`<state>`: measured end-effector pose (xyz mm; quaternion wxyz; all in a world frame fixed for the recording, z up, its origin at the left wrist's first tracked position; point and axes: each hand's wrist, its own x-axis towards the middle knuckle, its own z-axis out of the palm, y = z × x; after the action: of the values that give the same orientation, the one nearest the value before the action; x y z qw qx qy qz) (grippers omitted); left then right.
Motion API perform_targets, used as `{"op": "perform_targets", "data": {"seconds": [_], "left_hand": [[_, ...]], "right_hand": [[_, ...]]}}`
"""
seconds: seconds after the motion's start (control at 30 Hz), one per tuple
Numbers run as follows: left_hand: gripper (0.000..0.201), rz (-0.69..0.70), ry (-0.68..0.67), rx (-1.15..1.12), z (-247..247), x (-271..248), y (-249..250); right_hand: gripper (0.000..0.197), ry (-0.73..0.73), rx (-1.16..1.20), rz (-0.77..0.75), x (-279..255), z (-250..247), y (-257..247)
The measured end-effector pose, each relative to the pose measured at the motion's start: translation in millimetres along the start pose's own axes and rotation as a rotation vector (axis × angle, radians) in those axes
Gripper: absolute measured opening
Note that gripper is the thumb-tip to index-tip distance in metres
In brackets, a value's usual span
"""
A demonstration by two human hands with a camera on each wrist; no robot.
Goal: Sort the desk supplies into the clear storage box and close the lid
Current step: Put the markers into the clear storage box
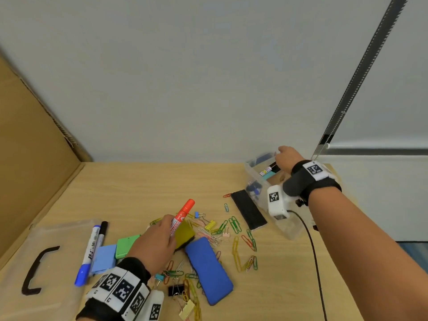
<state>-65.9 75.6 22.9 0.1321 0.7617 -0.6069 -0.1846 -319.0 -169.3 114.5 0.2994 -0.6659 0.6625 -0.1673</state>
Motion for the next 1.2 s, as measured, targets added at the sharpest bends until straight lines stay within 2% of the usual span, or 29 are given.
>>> {"op": "perform_targets", "data": {"seconds": [0.1,0.23,0.33,0.5,0.6,0.63,0.7,0.77,0.83,0.9,1.1,1.2], "left_hand": [[0.026,0.054,0.014,-0.010,1,5,9],[0.045,0.156,0.047,0.011,1,26,40],[0.054,0.247,0.086,0.035,-4,53,82],[0.062,0.341,0.190,0.089,-6,110,163],[0.075,0.404,0.123,0.256,1,149,199],[0.074,0.415,0.089,0.317,4,160,209],[0.057,0.394,-0.013,0.403,12,178,223],[0.037,0.340,-0.188,0.424,19,194,231],[0.031,0.324,-0.338,0.419,24,207,234],[0.031,0.351,-0.423,0.436,26,215,236],[0.039,0.396,-0.463,0.436,26,216,238],[0.044,0.366,-0.370,0.367,26,210,236]], "right_hand": [[0.042,0.054,0.086,-0.049,-23,-1,27],[0.043,0.172,-0.201,-0.114,-46,3,71],[0.057,0.211,-0.371,0.006,-49,6,97],[0.070,0.248,-0.443,0.101,-47,16,107],[0.070,0.256,-0.449,0.110,-47,20,107],[0.069,0.261,-0.443,0.107,-47,21,108],[0.068,0.270,-0.438,0.101,-47,22,110],[0.066,0.275,-0.428,0.089,-48,23,111],[0.066,0.275,-0.411,0.083,-48,22,111],[0.066,0.277,-0.406,0.084,-48,22,110],[0.066,0.278,-0.417,0.078,-47,22,110],[0.066,0.277,-0.423,0.079,-47,22,110]]}}
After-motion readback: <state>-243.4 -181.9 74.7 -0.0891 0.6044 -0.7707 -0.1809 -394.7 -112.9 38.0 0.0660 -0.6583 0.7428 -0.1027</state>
